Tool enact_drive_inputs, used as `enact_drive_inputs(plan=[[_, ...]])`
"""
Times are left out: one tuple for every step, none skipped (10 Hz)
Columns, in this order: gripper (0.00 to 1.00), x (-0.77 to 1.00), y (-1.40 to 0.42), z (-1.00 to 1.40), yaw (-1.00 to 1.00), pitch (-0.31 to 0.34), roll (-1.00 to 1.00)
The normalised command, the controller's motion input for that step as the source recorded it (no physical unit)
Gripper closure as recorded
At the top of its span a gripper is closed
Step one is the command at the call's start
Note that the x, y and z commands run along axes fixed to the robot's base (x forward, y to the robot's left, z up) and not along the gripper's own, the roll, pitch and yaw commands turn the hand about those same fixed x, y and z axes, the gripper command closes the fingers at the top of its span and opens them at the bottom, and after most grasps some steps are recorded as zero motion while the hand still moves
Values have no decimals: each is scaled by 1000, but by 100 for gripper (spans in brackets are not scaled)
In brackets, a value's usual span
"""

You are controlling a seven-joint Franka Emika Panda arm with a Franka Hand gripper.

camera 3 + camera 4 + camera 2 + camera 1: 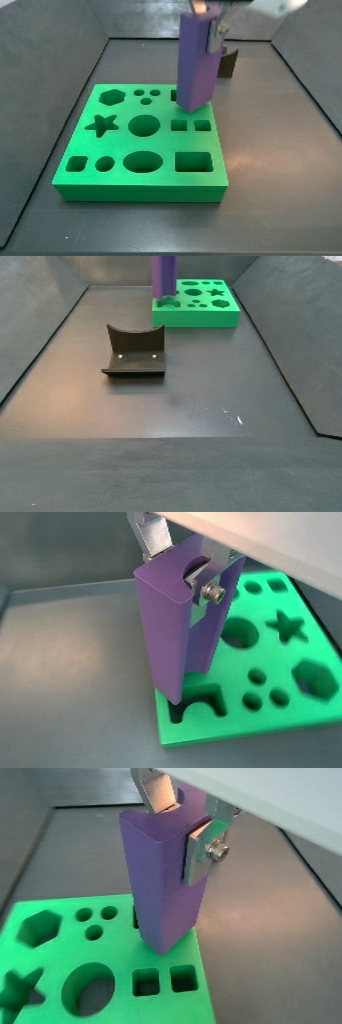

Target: Insert the arch object.

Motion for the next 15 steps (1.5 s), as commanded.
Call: enact_drive_inputs(plan=[[100,206,89,-74,-891,-114,-120],[100,251,37,26,-814,-100,-249],[100,286,17,166,-734,-104,-360],[100,211,71,166,-677,-91,-324],[100,49,151,120,-600,-51,-279],[100,-31,309,23,-543,0,-123],[100,-260,374,-111,-577,0,0],[100,-331,343,-186,-606,-26,0],[100,-389,283,-214,-651,-34,7],[100,-491,134,0,-577,-74,-111],[100,-377,51,0,-391,-144,-206],[100,-297,0,0,-423,-117,-121],[100,-97,0,-9,-451,-90,-134],[100,-91,-26,0,-580,-96,-143],[100,-120,0,-54,-589,-106,-126]])
